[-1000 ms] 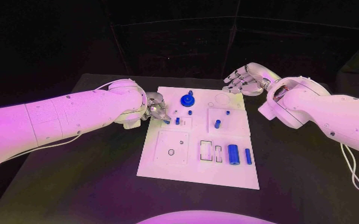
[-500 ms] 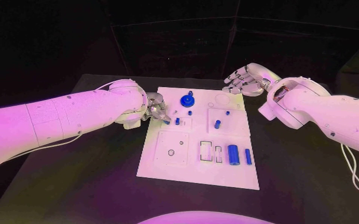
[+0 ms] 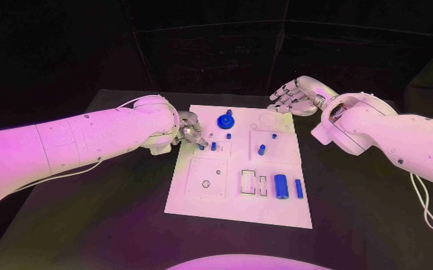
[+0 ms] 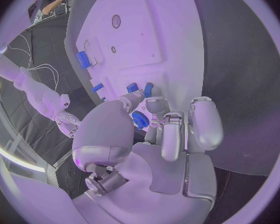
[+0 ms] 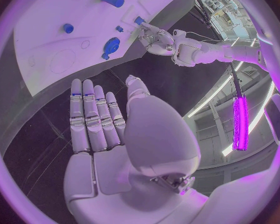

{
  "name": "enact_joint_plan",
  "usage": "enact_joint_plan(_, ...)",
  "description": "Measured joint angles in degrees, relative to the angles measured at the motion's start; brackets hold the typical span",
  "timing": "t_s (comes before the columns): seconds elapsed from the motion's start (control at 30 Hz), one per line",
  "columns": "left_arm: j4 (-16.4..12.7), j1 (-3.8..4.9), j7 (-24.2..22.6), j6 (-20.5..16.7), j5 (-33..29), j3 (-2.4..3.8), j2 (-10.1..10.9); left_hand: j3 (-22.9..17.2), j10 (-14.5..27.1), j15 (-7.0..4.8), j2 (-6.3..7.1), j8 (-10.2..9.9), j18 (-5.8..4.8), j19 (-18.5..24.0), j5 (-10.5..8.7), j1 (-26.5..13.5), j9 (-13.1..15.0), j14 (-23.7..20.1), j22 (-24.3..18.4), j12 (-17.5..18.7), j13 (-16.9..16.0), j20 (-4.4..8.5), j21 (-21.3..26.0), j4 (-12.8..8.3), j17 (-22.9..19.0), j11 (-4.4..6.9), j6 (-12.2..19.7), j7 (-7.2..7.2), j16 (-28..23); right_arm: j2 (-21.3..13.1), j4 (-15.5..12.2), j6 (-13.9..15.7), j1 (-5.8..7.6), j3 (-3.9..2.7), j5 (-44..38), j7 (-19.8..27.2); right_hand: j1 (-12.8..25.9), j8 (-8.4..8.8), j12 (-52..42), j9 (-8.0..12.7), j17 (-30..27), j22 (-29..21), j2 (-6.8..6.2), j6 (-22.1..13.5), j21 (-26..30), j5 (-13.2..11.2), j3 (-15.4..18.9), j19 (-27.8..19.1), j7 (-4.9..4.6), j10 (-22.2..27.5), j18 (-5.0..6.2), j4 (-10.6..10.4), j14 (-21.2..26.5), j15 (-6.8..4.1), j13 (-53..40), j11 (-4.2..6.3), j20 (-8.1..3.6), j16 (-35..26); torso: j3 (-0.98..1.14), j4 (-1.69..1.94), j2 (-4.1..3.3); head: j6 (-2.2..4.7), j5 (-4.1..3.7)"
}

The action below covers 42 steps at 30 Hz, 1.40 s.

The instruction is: Assemble the parts on the task board

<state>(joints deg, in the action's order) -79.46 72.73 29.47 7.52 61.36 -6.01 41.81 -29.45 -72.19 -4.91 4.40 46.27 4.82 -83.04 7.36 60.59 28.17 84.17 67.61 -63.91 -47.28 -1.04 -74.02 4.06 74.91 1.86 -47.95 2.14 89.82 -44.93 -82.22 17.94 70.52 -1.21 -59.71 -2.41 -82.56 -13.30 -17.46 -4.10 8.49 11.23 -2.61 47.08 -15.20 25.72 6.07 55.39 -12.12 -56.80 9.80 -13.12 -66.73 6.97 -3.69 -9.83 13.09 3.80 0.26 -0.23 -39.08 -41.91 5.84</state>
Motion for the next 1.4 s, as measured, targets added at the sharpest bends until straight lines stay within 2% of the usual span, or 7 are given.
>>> enact_joint_plan(0.13,0.23,-0.07,-0.01,0.28,0.0,-0.04,-0.21,1.64,-0.19,-0.21,-0.33,0.0,0.0,-0.16,0.0,-0.31,-0.22,-0.21,0.2,0.0,-0.17,0.16,-0.11,0.66,0.0,0.19,-0.35,-0.08,0.0,-0.08,-0.09,0.0,0.0,0.0,0.01,0.0,0.0,-0.3,-0.23,0.0,-0.27,-0.23,0.0,-0.31,0.29,1.07,0.0,0.45,0.12,0.2,0.0,0.0,0.19,0.2,0.0,-0.2,0.01,0.0,0.02,0.02,0.0,-0.01,-0.01)
enact_joint_plan(0.57,0.88,-0.13,0.0,1.03,-0.01,-0.07,-0.48,5.67,-0.19,-0.22,-0.26,0.0,0.0,-0.34,0.0,-1.24,-0.57,-0.22,0.48,-0.22,-0.13,0.33,-0.34,1.91,0.0,0.19,-0.99,-0.21,0.0,-0.28,-0.31,0.0,0.0,0.0,0.04,0.0,0.0,-0.3,-0.23,0.0,-0.35,-0.29,0.0,-0.31,0.58,1.41,0.0,0.44,0.12,0.2,0.0,0.0,0.19,0.19,-0.01,-0.2,0.01,0.0,0.03,0.02,0.01,-0.13,-0.04)
enact_joint_plan(0.8,1.11,-0.13,0.06,1.02,-0.01,-0.09,-0.42,12.07,-0.19,-0.21,0.93,0.0,0.0,-0.34,-0.36,-4.08,-0.92,-0.22,0.47,-0.22,0.03,0.33,-0.34,4.66,0.0,0.19,-1.23,-0.01,0.0,-0.32,-0.34,0.0,0.0,0.0,0.06,0.01,0.0,-0.3,-0.23,0.0,-0.41,-0.34,0.0,-0.31,0.58,1.41,0.0,0.44,0.12,0.2,0.0,0.0,0.19,0.19,-0.01,-0.2,0.01,0.0,0.02,0.02,0.02,-0.13,-0.09)
enact_joint_plan(0.93,0.96,-0.19,0.07,0.65,-0.01,-0.09,-0.16,16.49,-0.38,-0.21,1.51,0.0,0.0,-0.34,-4.15,-4.66,-1.11,-0.22,0.45,-0.22,-0.01,0.33,-0.34,6.55,0.0,0.38,-1.41,-0.2,0.0,-0.31,-0.28,0.0,0.0,0.0,0.07,0.02,0.02,-0.3,-0.23,0.0,-0.41,-0.34,0.02,-0.31,0.58,1.42,0.0,0.44,0.12,0.2,0.0,0.0,0.19,0.19,-0.01,-0.2,0.01,0.0,-0.04,0.02,0.02,-0.15,-0.19)
enact_joint_plan(1.17,0.33,-0.24,-0.05,-0.98,0.0,-0.11,0.6,20.99,-0.4,-0.41,2.18,-0.25,0.0,-0.34,-4.49,-5.33,-1.3,-0.01,0.02,-0.22,0.1,0.33,0.01,9.46,0.0,0.4,-1.36,-0.21,0.0,-0.22,-0.02,-0.01,0.0,0.0,0.12,0.04,0.23,-0.3,-0.23,0.0,-0.41,-0.34,0.23,-0.31,0.58,1.41,0.0,0.44,0.12,0.2,0.0,0.0,0.19,0.19,-0.02,-0.2,0.01,0.0,-0.08,0.02,0.01,-0.16,-0.36)
enact_joint_plan(1.3,-0.26,-0.24,-0.66,-3.7,-0.27,-0.11,1.35,23.3,3.48,-0.34,0.78,-2.19,0.0,-0.15,-4.48,-3.3,-2.3,-0.09,-1.78,3.56,5.93,0.15,1.68,10.51,0.0,-0.7,2.2,1.0,0.0,-0.25,0.12,-0.01,0.0,0.0,0.17,0.04,0.23,-0.3,-0.23,0.0,-0.41,-0.34,0.23,-0.31,0.58,1.41,0.0,0.44,0.12,0.2,0.0,0.0,0.19,0.19,-0.02,-0.2,0.01,0.0,-0.08,0.02,0.02,-0.38,-0.36)
enact_joint_plan(1.4,-0.56,-0.24,-1.81,-6.63,-0.85,-0.1,1.9,24.55,7.22,0.47,-0.22,-3.09,0.0,1.02,-4.48,-0.49,-3.17,-0.19,-4.7,6.93,10.93,-0.55,4.11,10.99,0.0,-1.52,4.02,2.06,-0.03,-0.26,0.19,-0.01,0.0,0.0,0.19,0.04,0.23,-0.3,-0.23,0.0,-0.41,-0.33,0.23,-0.3,0.58,1.41,0.0,0.44,0.12,0.2,0.0,0.0,0.19,0.19,-0.02,-0.2,0.01,0.0,-0.04,0.02,0.02,-0.4,-0.44)
